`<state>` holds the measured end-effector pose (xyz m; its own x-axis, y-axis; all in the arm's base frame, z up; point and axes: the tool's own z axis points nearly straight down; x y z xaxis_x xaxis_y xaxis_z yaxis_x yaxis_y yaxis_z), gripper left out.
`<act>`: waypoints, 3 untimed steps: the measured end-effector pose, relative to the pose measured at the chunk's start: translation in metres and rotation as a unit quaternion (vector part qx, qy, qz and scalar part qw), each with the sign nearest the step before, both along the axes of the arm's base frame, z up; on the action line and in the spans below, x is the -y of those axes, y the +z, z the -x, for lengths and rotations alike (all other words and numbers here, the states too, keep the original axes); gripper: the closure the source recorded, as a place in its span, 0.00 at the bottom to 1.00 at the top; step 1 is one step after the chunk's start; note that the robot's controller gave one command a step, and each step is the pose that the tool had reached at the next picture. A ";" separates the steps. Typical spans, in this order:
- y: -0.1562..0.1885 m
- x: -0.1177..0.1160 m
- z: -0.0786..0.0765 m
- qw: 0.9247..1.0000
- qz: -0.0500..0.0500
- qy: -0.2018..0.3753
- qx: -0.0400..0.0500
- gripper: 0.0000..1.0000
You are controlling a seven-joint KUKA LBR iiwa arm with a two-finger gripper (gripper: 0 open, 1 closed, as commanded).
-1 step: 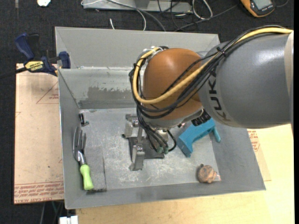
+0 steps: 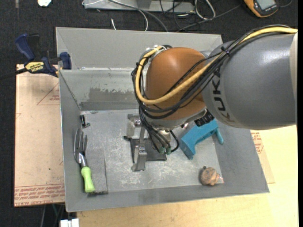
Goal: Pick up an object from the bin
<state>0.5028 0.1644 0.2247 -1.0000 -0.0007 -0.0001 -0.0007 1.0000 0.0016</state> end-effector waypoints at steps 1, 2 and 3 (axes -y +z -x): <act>0.039 0.034 -0.049 1.000 -0.001 -0.024 0.000 0.00; -0.002 0.044 -0.069 1.000 -0.001 -0.013 0.002 0.00; -0.022 0.062 -0.056 1.000 0.000 0.017 0.000 0.00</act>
Offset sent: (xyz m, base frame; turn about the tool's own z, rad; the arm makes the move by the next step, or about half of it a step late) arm 0.0760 -0.0483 -0.0614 -0.0125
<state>0.5587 0.1028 0.2023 -0.9994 -0.0346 0.0007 -0.0346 0.9994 0.0012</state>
